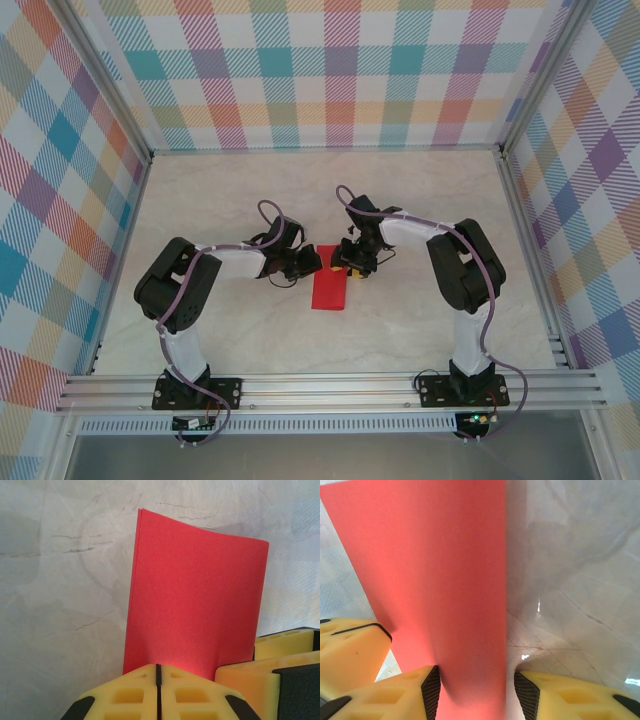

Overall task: Fold a paper plane with a square sheet of paper (pick it up from the middle)
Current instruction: Hold the square sheet of paper at the center of the table.

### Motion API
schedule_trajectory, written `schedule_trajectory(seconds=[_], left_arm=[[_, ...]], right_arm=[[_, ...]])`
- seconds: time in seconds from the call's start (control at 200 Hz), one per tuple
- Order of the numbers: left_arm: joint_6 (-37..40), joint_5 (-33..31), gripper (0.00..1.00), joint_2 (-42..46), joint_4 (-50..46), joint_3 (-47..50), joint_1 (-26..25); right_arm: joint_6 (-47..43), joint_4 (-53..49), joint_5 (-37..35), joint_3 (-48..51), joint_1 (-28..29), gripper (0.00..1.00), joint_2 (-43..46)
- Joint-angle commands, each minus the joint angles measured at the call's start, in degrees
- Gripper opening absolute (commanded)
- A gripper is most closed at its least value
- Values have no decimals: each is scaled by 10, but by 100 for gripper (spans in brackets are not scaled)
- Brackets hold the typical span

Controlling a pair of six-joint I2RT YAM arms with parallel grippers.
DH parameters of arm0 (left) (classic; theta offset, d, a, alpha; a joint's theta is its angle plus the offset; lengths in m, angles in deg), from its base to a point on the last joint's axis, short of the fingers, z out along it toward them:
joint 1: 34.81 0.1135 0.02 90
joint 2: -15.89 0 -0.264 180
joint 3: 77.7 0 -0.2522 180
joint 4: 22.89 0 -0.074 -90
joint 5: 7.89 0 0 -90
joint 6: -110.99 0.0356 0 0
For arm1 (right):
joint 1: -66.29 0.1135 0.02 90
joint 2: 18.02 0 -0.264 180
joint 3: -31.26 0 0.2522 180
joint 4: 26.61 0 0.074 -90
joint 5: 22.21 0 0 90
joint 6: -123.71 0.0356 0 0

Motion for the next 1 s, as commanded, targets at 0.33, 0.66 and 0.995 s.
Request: schedule_trajectory(seconds=[0.33,0.66,0.995], left_arm=[[14,-23,5,-15,-34,0,-9],[23,-37,4,-21,-51,4,-9],[25,-38,4,-26,-57,1,-9]], right_arm=[[-3,32,-53,25,14,52,-16],[7,76,-57,56,14,57,93],[-3,177,33,109,15,35,130]])
